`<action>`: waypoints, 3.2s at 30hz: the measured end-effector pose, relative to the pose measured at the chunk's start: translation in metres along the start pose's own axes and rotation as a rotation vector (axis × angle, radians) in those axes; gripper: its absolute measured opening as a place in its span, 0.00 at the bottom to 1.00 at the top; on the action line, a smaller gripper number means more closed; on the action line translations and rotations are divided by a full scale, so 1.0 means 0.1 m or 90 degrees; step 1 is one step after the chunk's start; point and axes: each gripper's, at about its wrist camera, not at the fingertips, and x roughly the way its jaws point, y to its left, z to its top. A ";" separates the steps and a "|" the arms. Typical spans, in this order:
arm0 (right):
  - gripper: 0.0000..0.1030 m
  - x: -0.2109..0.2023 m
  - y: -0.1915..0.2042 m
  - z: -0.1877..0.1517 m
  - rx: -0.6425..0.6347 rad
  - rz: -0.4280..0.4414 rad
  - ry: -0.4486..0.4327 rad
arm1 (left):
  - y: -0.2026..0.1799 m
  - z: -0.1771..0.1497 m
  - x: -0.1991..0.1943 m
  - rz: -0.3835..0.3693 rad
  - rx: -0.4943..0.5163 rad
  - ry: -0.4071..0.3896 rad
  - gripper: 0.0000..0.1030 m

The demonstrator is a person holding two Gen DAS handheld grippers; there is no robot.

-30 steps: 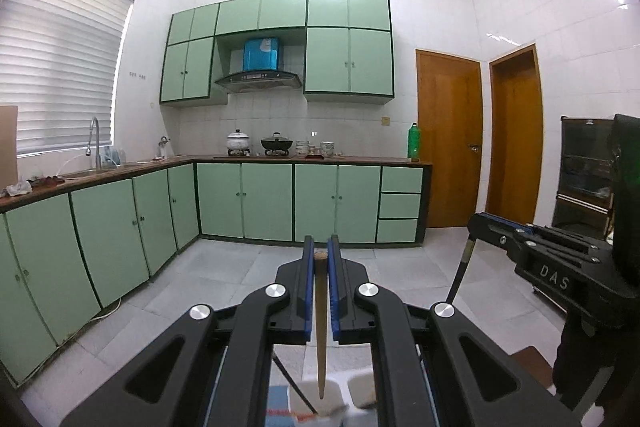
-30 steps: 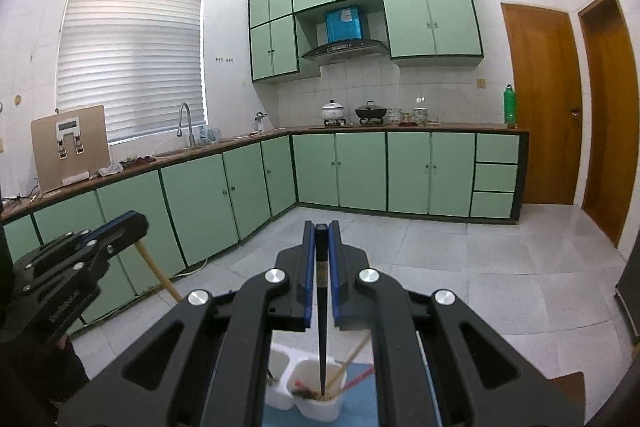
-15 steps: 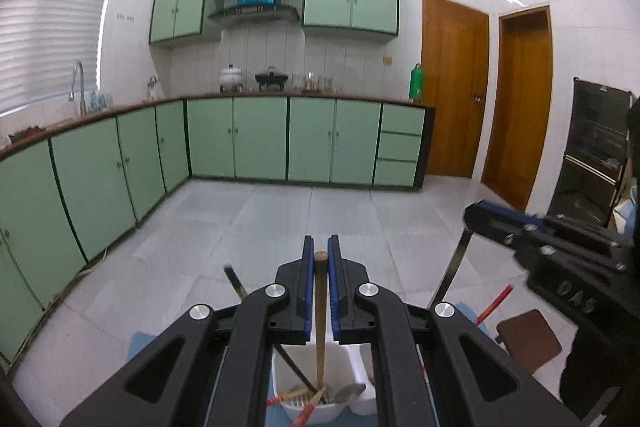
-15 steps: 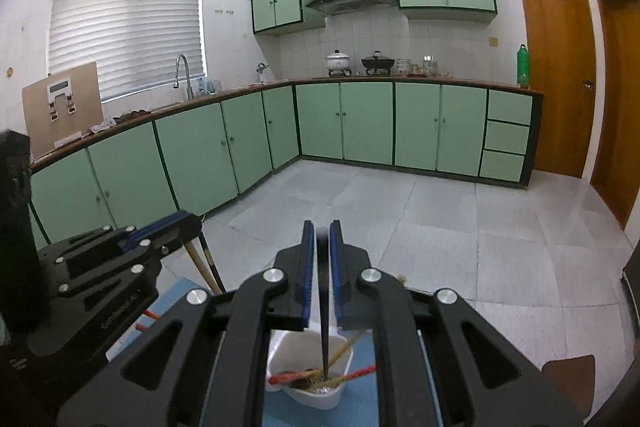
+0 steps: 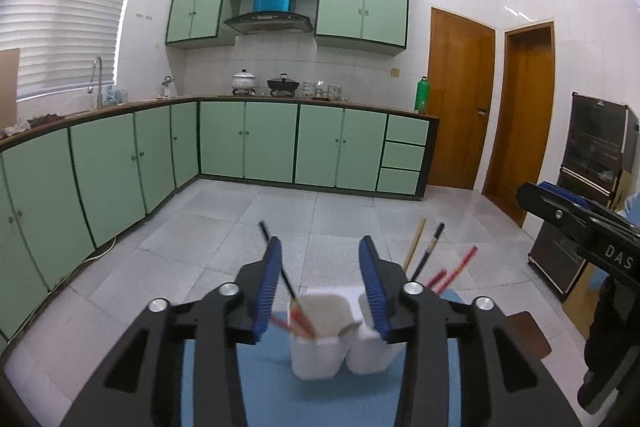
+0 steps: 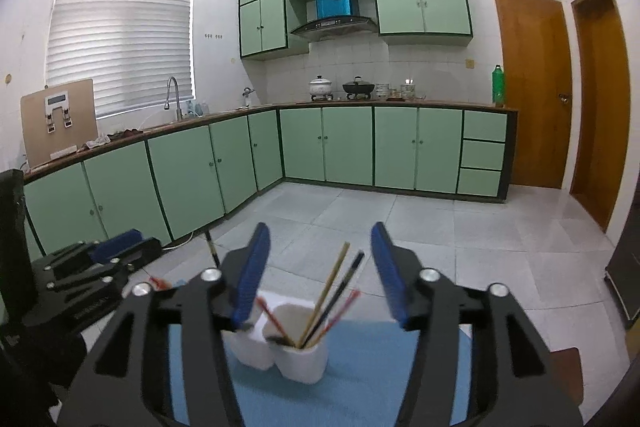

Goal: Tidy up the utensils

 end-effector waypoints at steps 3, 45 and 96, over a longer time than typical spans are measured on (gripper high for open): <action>0.63 -0.20 0.02 -0.15 0.010 -0.002 0.005 | 0.03 -0.11 -0.17 0.009 -0.006 0.001 0.46; 0.94 -1.58 0.68 -1.05 -0.025 0.029 0.047 | -0.30 -0.89 -1.68 0.005 0.011 0.022 0.87; 0.95 -1.67 0.71 -1.04 -0.027 0.032 0.042 | -0.24 -0.86 -1.86 0.014 0.017 0.006 0.94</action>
